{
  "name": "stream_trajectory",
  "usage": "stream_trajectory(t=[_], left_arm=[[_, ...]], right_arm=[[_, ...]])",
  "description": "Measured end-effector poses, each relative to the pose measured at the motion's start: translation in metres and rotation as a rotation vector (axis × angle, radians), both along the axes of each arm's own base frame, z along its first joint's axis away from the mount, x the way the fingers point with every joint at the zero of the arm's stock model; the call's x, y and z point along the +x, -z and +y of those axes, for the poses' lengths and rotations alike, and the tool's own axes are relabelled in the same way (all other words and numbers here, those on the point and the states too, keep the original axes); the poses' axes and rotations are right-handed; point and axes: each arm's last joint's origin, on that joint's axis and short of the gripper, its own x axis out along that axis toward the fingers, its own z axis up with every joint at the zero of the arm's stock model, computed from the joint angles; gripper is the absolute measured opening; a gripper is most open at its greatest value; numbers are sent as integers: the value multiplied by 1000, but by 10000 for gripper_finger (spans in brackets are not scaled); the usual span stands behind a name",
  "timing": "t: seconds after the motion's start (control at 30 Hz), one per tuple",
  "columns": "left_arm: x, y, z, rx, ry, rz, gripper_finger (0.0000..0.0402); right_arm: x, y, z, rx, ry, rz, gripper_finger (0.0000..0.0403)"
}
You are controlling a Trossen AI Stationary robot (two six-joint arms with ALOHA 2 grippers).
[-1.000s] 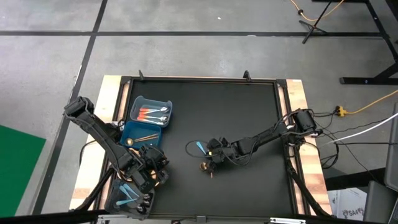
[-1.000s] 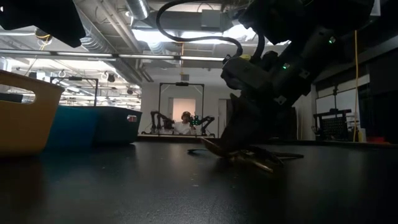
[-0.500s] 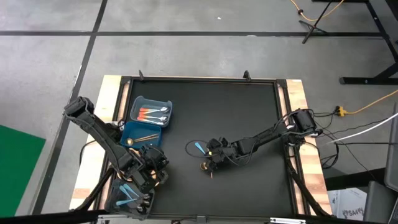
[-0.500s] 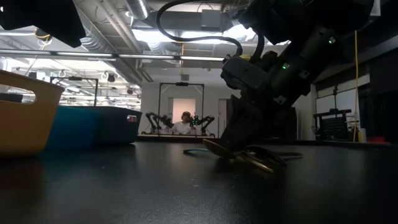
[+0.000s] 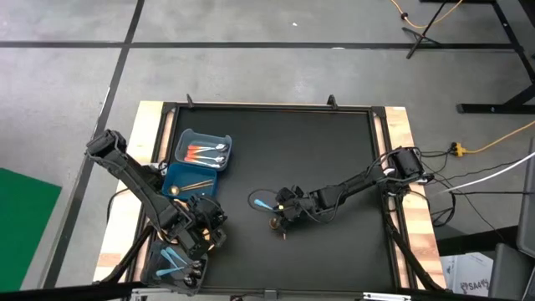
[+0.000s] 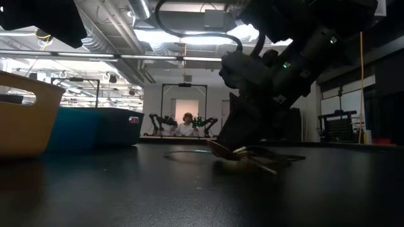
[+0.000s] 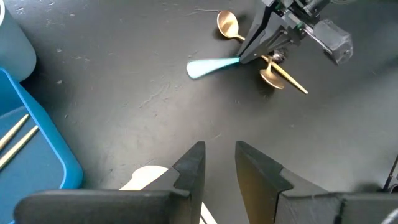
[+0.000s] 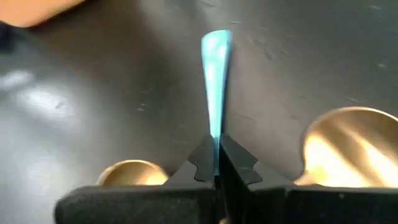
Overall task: Sort silverware by color (type)
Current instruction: Put the blue spoon into the black bin
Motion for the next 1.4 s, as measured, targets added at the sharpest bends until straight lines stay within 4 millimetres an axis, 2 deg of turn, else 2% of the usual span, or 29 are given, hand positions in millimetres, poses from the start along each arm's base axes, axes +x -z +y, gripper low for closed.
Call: stream_trajectory(t=[0.23,0.53,0.87,1.13,1.4], left_arm=[[0,0,0,0,0,0,82],[0,0,0,6,-2,-5,82],[-1,-7,3,63,43,-25,82],[-18,-29,4,-38,117,-48,82],[-41,-54,7,-111,175,-126,82]], right_arm=[[9,-11,3,-3,-32,-45,1],[10,-13,4,-7,-44,-65,1],[21,-29,8,66,-90,-245,0],[28,-45,13,149,-160,-390,0],[42,-71,22,166,-215,-476,1]])
